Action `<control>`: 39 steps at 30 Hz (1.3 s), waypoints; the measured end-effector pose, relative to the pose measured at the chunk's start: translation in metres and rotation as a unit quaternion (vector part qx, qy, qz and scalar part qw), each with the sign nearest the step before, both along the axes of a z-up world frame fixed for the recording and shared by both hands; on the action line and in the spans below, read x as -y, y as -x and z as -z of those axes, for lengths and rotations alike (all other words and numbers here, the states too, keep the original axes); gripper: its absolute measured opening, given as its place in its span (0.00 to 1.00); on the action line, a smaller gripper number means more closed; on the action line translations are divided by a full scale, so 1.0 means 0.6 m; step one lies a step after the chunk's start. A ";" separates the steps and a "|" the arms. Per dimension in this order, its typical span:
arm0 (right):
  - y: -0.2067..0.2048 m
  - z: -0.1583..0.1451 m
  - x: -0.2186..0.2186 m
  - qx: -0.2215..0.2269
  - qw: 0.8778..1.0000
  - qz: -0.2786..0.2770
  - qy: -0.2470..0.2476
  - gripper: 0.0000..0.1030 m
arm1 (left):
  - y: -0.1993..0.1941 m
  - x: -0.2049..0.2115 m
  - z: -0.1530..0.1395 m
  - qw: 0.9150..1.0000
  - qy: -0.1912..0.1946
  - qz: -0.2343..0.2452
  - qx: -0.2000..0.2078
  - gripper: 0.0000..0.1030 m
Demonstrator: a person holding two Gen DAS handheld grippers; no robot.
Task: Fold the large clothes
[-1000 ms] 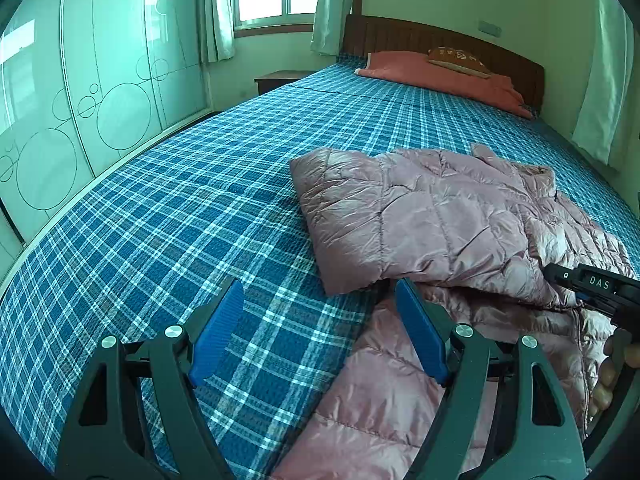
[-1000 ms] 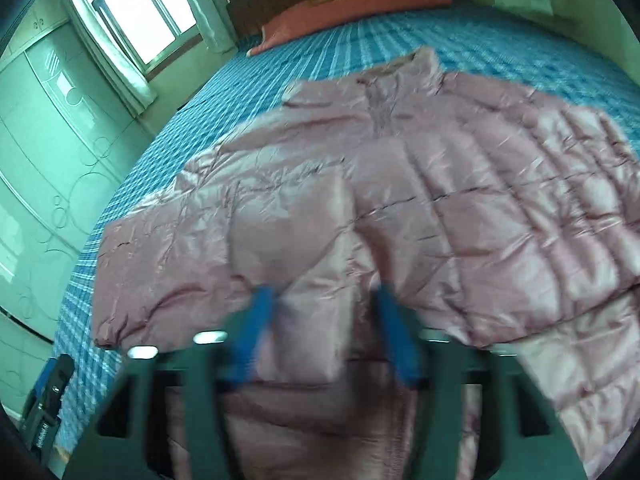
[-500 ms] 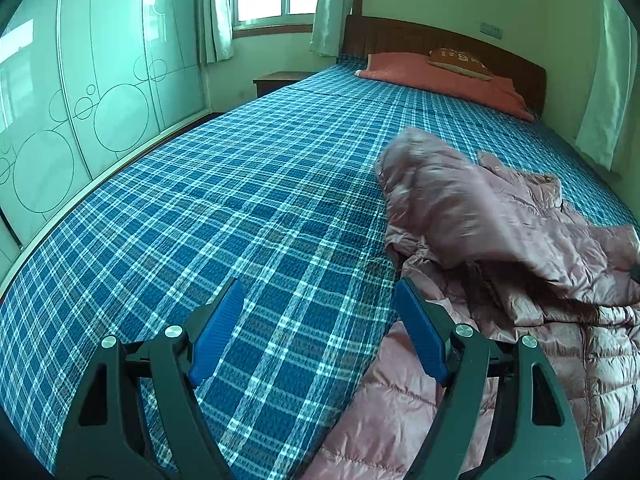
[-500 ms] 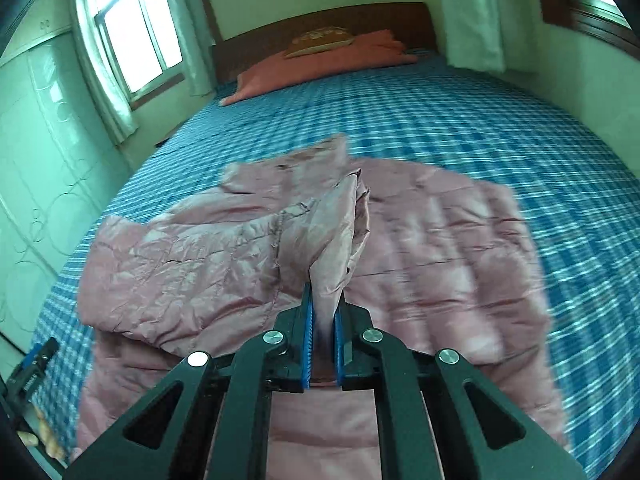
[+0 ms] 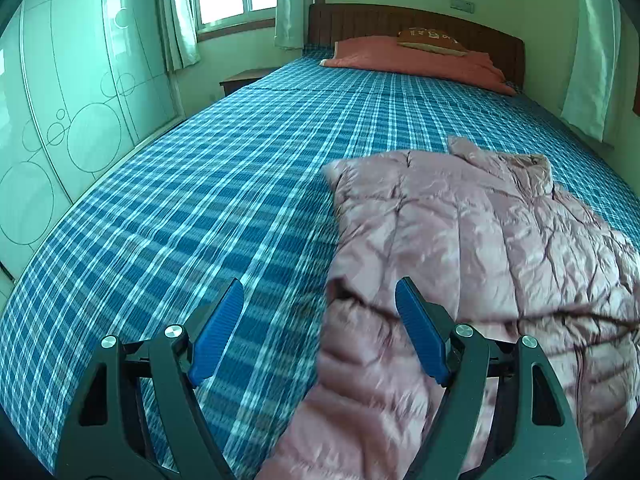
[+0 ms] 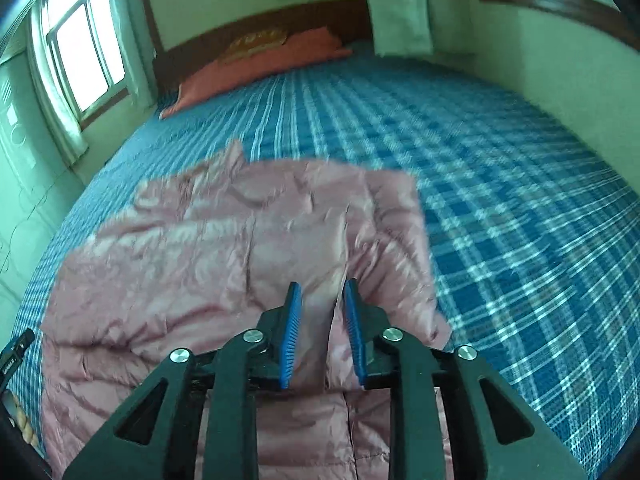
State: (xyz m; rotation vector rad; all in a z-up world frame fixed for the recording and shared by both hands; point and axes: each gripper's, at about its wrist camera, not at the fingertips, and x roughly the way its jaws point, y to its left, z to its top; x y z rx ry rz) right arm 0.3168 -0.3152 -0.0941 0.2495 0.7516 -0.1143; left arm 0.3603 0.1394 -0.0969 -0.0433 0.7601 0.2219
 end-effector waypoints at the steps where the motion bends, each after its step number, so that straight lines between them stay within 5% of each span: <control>1: -0.010 0.000 -0.006 0.000 1.000 -0.010 -0.002 0.24 | -0.009 0.004 0.001 1.000 -0.002 0.001 0.002 0.76; 5: -0.049 0.046 -0.041 -0.038 0.998 -0.054 0.000 0.24 | -0.056 0.015 0.029 0.999 -0.026 -0.011 -0.015 0.76; 7: -0.070 0.080 -0.043 -0.076 0.995 -0.069 -0.005 0.25 | -0.080 0.009 0.066 0.997 -0.043 -0.024 -0.054 0.76; 9: -0.077 0.089 -0.046 -0.079 0.994 -0.081 -0.003 0.25 | -0.087 -0.001 0.087 0.997 -0.023 -0.020 -0.075 0.76; 13: -0.069 0.048 -0.047 -0.050 0.996 -0.071 0.004 0.25 | -0.073 -0.013 0.059 0.998 -0.016 -0.028 -0.059 0.75; 17: -0.107 0.035 -0.053 -0.037 0.997 -0.065 0.015 0.25 | -0.076 -0.011 0.012 1.000 -0.004 -0.031 0.003 0.76; 22: -0.165 0.093 -0.055 -0.084 0.994 -0.066 0.034 0.33 | -0.137 -0.002 0.063 0.997 -0.028 -0.033 -0.056 0.77; 27: -0.131 0.062 -0.064 -0.054 0.996 -0.060 0.049 0.37 | -0.134 -0.018 0.075 0.997 0.002 -0.039 -0.060 0.77; 31: -0.127 0.092 -0.083 -0.063 0.991 -0.080 0.088 0.41 | -0.133 -0.025 0.079 0.997 0.011 -0.043 -0.066 0.79; 39: 0.020 0.029 -0.020 -0.047 0.997 -0.067 0.005 0.54 | -0.028 -0.046 0.025 0.997 0.038 -0.023 -0.062 0.79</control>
